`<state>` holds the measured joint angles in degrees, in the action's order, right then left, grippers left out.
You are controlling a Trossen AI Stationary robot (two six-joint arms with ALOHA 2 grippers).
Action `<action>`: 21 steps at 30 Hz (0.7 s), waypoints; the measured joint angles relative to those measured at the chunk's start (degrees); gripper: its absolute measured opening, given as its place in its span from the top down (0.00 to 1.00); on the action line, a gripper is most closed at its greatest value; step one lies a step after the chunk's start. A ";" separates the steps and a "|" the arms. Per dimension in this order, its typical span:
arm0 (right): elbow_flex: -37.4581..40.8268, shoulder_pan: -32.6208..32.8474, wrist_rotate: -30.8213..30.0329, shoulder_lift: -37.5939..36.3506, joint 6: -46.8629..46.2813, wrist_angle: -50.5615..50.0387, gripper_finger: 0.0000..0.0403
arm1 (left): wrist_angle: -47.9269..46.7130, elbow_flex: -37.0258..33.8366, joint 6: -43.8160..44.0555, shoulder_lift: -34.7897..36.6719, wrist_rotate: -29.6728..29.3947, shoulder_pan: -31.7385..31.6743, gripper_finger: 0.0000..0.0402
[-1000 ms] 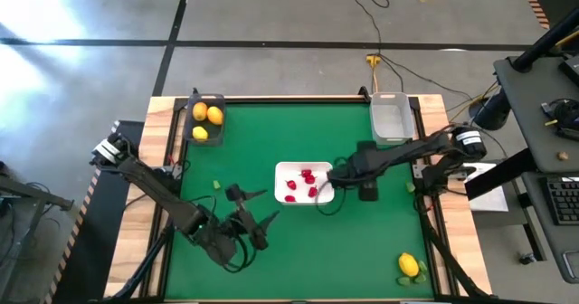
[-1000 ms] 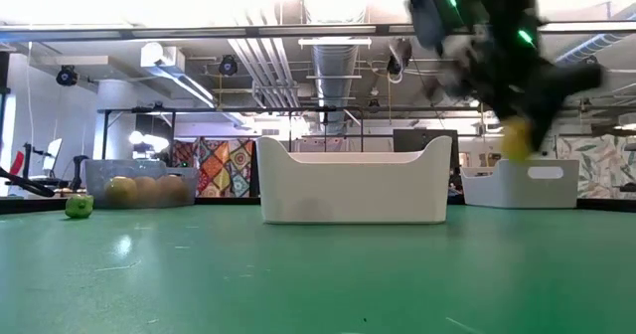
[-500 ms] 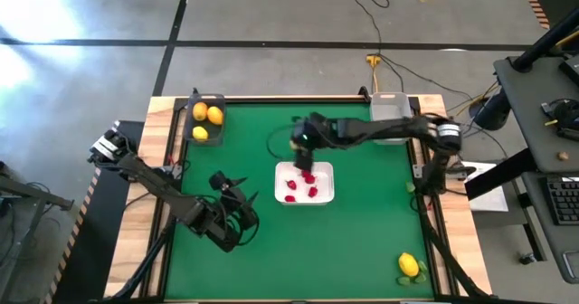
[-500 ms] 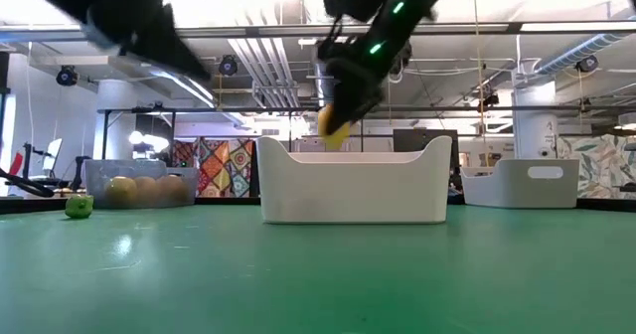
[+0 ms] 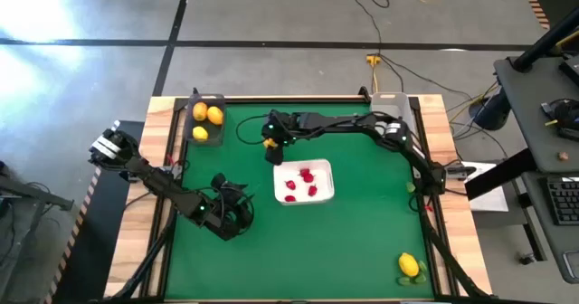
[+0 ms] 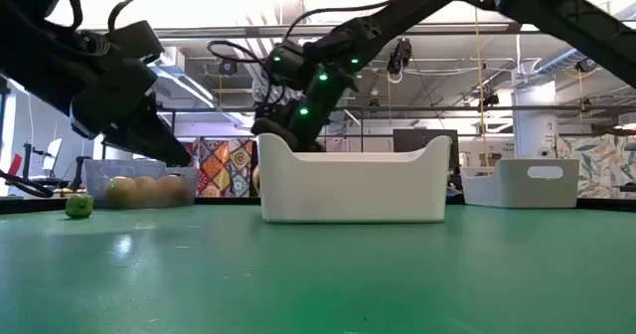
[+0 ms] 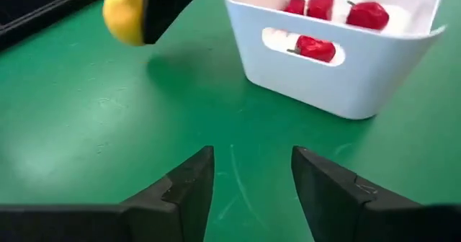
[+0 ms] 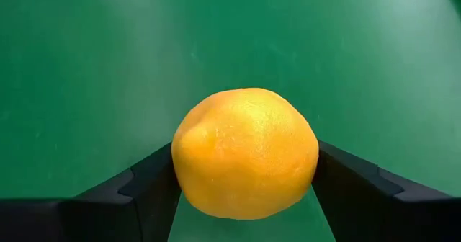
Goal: Sort produce into baskets
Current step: Put the yellow lemon into the black bin
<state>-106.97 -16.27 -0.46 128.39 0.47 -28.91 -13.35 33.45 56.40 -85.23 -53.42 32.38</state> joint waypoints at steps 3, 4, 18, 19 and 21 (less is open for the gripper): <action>-4.82 -0.02 1.48 3.47 -0.42 -3.31 0.30 | 0.05 -1.27 -0.06 0.02 -2.72 -0.51 0.59; -6.22 -0.10 1.72 4.23 -0.46 -4.22 0.29 | -0.01 -1.59 -0.10 0.02 -3.74 -0.59 0.60; -8.52 0.56 3.22 0.53 5.45 -12.26 0.11 | -3.51 -0.13 -1.68 0.13 -4.53 -7.64 0.48; -8.21 0.90 3.22 -0.82 5.62 -13.35 0.11 | -3.84 -0.07 -2.80 0.26 -4.27 -9.24 0.47; -7.32 1.89 3.30 -3.60 5.78 -15.57 0.11 | -3.89 0.07 -7.14 0.84 -1.72 -13.05 0.45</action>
<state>-114.29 -14.38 2.84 124.79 6.24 -44.47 -17.23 33.52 49.26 -84.39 -55.13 19.34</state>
